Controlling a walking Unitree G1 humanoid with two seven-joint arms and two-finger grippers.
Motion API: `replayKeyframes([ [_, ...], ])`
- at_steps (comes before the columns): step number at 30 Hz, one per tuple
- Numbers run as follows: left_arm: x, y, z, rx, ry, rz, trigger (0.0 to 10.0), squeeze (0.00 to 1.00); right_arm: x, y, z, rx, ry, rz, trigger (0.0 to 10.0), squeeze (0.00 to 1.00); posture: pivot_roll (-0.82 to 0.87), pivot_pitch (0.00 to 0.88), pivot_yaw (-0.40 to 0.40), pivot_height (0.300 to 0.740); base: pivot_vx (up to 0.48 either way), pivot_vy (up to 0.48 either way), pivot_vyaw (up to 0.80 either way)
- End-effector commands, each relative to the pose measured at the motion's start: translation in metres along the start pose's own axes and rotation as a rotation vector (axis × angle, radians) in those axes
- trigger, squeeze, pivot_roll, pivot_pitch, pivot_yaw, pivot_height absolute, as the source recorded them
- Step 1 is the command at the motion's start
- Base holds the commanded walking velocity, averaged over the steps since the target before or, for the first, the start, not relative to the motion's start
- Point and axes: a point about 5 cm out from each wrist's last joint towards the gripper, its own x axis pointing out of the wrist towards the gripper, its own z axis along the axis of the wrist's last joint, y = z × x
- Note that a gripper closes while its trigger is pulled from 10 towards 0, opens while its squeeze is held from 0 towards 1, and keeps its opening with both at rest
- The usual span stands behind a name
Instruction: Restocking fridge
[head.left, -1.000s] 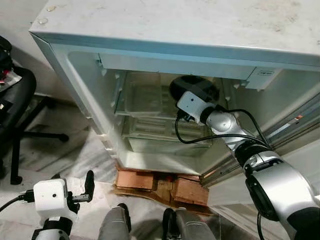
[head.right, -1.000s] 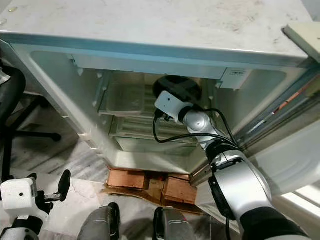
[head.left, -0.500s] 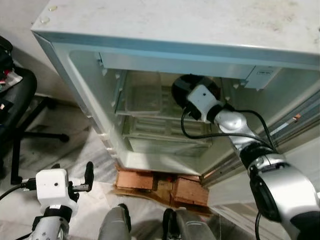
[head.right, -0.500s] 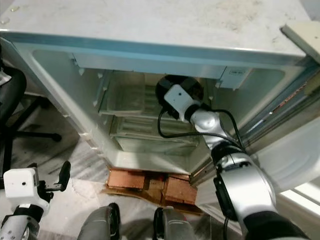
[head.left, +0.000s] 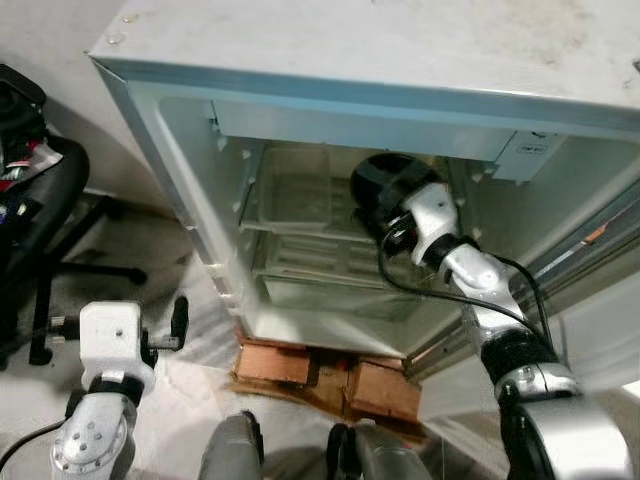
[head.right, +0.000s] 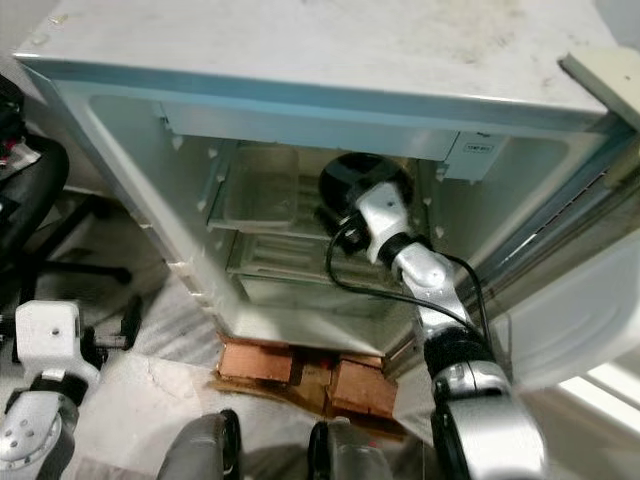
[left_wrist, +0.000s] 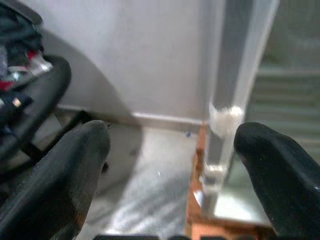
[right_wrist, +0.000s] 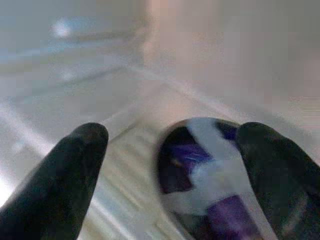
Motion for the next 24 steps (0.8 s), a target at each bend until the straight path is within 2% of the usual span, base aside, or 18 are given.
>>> replayKeyframes([
  [1, -0.001, 0.003, -0.008, 0.002, 0.032, 0.013, 10.0, 0.0, -0.012, 0.0, -0.008, 0.049, 0.023, -0.083, 10.0, 1.0, 0.1, 0.12, -0.034, 0.74, 0.0, 0.0, 0.0],
  [2, -0.001, 0.003, -0.008, 0.003, 0.032, 0.012, 10.0, 0.0, -0.015, 0.001, -0.009, 0.058, 0.024, -0.096, 10.0, 1.0, 0.1, 0.12, -0.034, 0.74, 0.0, 0.0, 0.0],
  [3, 0.002, 0.0, -0.011, -0.004, 0.038, 0.014, 10.0, 0.0, -0.026, 0.005, -0.015, 0.082, 0.033, -0.151, 10.0, 1.0, 0.08, 0.099, -0.007, 0.74, 0.0, 0.0, 0.0],
  [4, 0.002, 0.0, -0.011, -0.004, 0.038, 0.014, 10.0, 0.0, -0.026, 0.005, -0.015, 0.082, 0.033, -0.151, 10.0, 1.0, 0.08, 0.099, -0.007, 0.74, 0.0, 0.0, 0.0],
  [5, 0.004, -0.006, -0.011, -0.021, 0.036, 0.004, 10.0, 0.0, -0.034, 0.008, -0.02, 0.103, 0.052, -0.2, 10.0, 0.91, 0.07, 0.097, 0.012, 0.74, 0.0, 0.0, 0.0],
  [6, 0.006, -0.01, -0.011, -0.03, 0.036, -0.004, 10.0, 0.0, -0.037, 0.009, -0.022, 0.108, 0.06, -0.22, 10.0, 0.57, 0.06, 0.084, 0.018, 0.74, 0.0, 0.0, 0.0],
  [7, 0.006, -0.01, -0.011, -0.03, 0.036, -0.004, 10.0, 0.0, -0.037, 0.009, -0.022, 0.108, 0.06, -0.22, 10.0, 0.57, 0.06, 0.084, 0.018, 0.74, 0.0, 0.0, 0.0],
  [8, 0.009, -0.014, -0.01, -0.022, 0.03, -0.017, 10.0, 0.0, -0.038, 0.011, -0.021, 0.116, 0.061, -0.231, 10.0, 0.0, 0.05, 0.074, 0.021, 0.74, 0.0, 0.0, 0.0],
  [15, 0.017, -0.022, -0.01, -0.035, 0.03, -0.045, 10.0, 0.0, -0.049, 0.012, -0.025, 0.15, 0.094, -0.29, 10.0, 0.0, 0.02, 0.045, 0.013, 0.74, 0.0, 0.0, 0.0],
  [24, 0.016, -0.018, -0.016, -0.033, 0.039, -0.038, 10.0, 0.0, -0.056, 0.016, -0.022, 0.149, 0.115, -0.314, 10.0, 0.0, 0.02, 0.036, 0.013, 0.74, 0.0, 0.0, 0.0],
])
